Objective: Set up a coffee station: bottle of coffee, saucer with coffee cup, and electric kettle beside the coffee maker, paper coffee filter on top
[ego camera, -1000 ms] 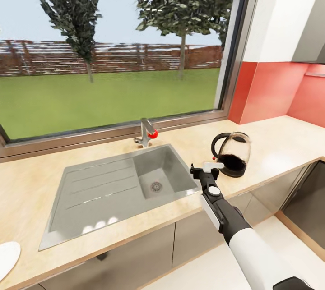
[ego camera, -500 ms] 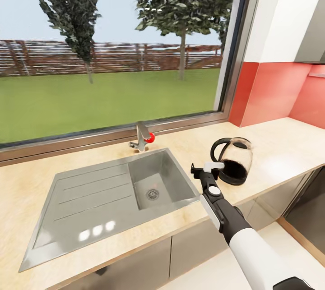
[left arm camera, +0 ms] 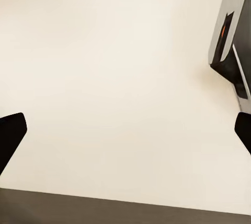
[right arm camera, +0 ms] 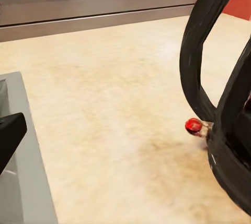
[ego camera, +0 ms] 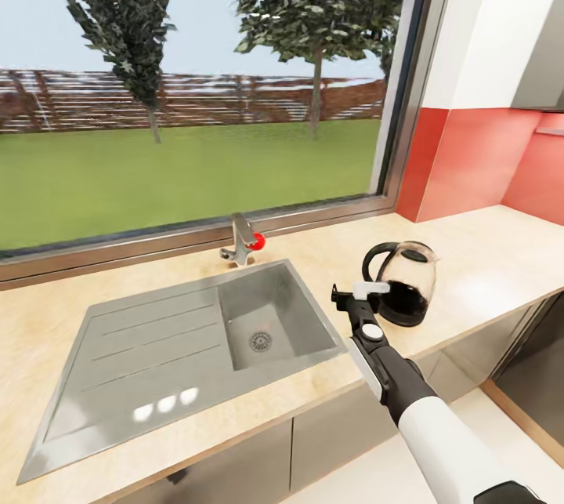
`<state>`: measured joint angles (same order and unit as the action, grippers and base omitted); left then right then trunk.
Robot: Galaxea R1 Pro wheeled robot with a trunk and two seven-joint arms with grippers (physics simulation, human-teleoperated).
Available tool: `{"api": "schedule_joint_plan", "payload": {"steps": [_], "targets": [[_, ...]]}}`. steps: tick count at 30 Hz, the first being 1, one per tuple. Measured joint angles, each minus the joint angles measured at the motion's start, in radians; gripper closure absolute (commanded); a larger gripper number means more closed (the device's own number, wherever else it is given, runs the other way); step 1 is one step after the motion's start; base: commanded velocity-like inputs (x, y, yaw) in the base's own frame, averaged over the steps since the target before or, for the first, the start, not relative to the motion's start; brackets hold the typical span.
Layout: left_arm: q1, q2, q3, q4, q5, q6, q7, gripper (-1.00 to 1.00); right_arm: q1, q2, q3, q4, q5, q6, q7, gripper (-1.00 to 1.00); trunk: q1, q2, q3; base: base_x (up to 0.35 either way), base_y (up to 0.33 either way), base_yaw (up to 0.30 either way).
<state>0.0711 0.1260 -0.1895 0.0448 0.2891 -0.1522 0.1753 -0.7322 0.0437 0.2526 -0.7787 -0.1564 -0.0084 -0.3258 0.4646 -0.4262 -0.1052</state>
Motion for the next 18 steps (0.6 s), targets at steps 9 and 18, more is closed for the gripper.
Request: {"api": "schedule_joint_plan", "payload": {"steps": [9, 18], "targets": [[0.000, -0.002, 0.000, 0.000, 0.000, 0.000, 0.000, -1.00, 0.000, 0.000, 0.002, 0.000, 0.000, 0.000, 0.000, -1.00, 0.000, 0.000, 0.000, 0.124, -0.001, 0.000], [0.000, -0.002, 0.000, 0.000, 0.000, 0.000, 0.000, -1.00, 0.000, -0.001, 0.001, 0.000, 0.001, 0.000, 0.000, -1.00, 0.000, 0.000, 0.000, 0.052, -0.008, 0.000]]}}
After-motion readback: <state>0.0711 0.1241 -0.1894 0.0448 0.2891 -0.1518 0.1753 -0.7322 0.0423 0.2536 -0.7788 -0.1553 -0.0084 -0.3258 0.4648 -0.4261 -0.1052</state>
